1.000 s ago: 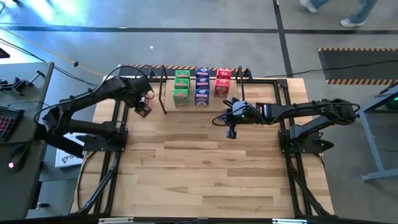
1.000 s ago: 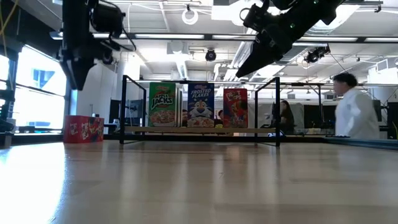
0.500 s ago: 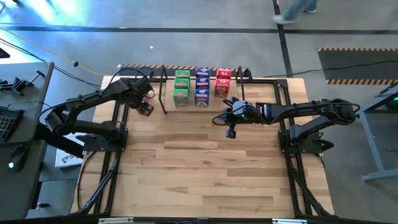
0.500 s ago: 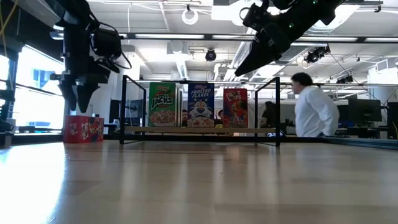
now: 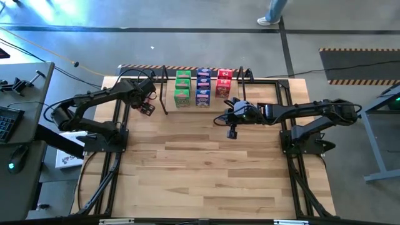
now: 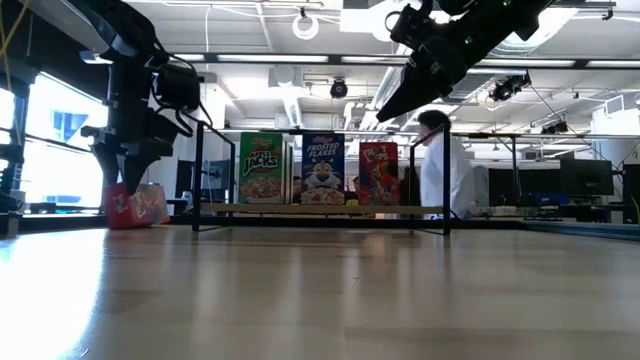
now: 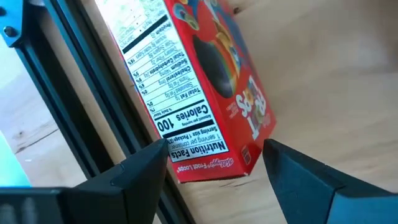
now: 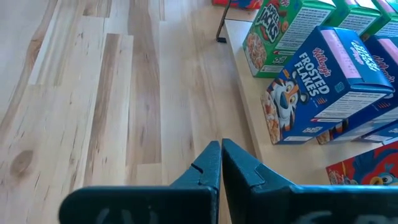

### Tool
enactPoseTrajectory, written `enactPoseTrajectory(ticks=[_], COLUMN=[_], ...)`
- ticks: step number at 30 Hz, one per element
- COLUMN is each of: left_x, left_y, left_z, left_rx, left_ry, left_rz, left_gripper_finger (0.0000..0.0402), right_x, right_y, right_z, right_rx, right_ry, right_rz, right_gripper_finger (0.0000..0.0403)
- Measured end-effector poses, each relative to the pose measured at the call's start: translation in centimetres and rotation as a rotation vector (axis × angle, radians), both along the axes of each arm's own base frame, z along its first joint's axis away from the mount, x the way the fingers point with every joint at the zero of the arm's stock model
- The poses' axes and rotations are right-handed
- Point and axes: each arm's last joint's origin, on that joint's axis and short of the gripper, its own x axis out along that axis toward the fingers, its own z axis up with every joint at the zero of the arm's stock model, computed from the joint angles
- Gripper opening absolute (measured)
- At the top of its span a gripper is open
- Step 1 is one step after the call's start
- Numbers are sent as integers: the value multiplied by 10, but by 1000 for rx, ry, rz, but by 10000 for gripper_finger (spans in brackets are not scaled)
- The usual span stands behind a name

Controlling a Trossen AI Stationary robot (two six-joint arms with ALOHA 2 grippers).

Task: Stack cereal on shelf
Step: Put the red cereal box on the shelf aligned with the red cereal box

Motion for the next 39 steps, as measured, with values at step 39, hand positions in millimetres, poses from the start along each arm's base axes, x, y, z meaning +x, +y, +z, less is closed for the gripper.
enactPoseTrajectory(ticks=[39], left_x=[0], left_y=[-19], left_z=[8], left_rx=[-66], left_ry=[10], left_rz=[-115], left_gripper_finger=[207], right_x=[0], right_y=[1], right_z=[0], right_rx=[27], right_ry=[-3], right_rz=[30], right_gripper_finger=[0])
